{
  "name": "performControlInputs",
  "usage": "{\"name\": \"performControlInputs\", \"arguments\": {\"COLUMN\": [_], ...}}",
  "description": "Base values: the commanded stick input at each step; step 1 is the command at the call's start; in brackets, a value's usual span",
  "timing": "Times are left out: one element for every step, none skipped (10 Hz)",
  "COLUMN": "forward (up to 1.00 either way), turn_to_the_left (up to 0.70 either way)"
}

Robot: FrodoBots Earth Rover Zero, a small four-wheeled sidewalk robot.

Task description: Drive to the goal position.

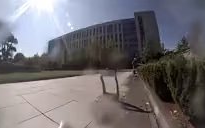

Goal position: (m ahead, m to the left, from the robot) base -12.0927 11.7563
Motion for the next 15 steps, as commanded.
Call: {"name": "performControlInputs", "arguments": {"forward": [0.05, 0.06, 0.06, 0.05, 0.05, 0.05, 0.05, 0.05, 0.05, 0.05, 0.05, 0.05, 0.05, 0.06, 0.05], "turn_to_the_left": [0.00, 0.00, 0.00, 0.00, 0.00, 0.00, 0.00, 0.00, 0.00, 0.00, 0.00, 0.00, 0.00, 0.00, 0.00]}}
